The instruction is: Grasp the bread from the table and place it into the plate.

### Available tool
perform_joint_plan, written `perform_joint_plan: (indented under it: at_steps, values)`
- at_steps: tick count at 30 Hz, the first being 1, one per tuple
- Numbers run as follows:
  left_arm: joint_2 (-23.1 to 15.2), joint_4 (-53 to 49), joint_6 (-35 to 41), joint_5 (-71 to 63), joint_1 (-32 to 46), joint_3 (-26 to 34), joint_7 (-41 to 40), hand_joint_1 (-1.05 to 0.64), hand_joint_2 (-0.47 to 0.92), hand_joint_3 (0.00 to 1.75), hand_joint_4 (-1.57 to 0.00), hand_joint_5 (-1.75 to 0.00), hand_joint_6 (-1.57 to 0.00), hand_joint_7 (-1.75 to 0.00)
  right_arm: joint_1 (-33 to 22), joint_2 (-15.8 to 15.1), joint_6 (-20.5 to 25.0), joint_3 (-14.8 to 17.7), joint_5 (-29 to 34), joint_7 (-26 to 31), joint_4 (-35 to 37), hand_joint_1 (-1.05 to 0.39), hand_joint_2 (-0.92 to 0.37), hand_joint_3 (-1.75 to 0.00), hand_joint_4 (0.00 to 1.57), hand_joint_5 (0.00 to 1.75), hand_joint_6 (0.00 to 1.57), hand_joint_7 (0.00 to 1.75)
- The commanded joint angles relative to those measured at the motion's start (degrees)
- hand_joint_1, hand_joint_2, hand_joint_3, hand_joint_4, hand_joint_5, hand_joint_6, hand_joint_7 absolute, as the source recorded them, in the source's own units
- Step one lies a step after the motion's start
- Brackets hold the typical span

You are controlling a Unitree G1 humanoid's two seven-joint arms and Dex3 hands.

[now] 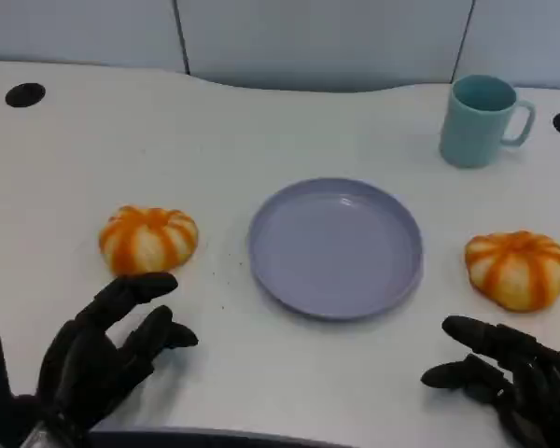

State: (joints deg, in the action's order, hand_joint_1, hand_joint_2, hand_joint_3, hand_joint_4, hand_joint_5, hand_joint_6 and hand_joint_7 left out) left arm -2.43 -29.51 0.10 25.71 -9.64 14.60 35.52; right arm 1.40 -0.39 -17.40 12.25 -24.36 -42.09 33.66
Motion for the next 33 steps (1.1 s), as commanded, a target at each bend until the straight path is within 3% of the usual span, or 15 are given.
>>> perform_joint_plan:
  at_steps: [1, 14, 24, 33]
  values:
    - [-1.1, 2.4, -2.7, -0.5, -0.4, -0.2, 0.7, -0.27, 0.86, 0.33, -0.31, -1.20, -0.49, -0.52, -1.3, -0.2, 1.1, 0.0, -0.1, 0.3, 0.3, -0.74, -0.92, -0.30, 0.57, 0.94, 0.92, 0.01]
    - [-5.5, 4.8, -16.1, -9.4, -2.3, -5.0, 0.9, -0.25, 0.86, 0.18, -0.18, -0.94, -0.49, -0.11, -2.0, -0.2, 1.5, -0.4, 0.3, 1.0, -0.8, -0.74, -0.92, -0.30, 0.59, 0.92, 0.93, 0.01]
    - [-10.9, 5.0, -26.6, -22.1, -5.8, -9.0, -5.8, -0.20, 0.87, 0.06, -0.12, -0.72, -0.44, -0.01, -1.6, 0.0, 0.8, -0.4, 0.1, 0.6, -0.2, -0.74, -0.92, -0.29, 0.60, 0.90, 0.92, 0.01]
    - [-17.1, 3.8, -36.5, -37.0, -10.1, -13.4, -15.3, -0.23, 0.85, 0.01, -0.12, -0.68, -0.41, 0.00, -1.4, 0.1, 1.8, -0.3, -0.4, 0.8, 0.0, -0.75, -0.92, -0.28, 0.60, 0.88, 0.94, 0.01]
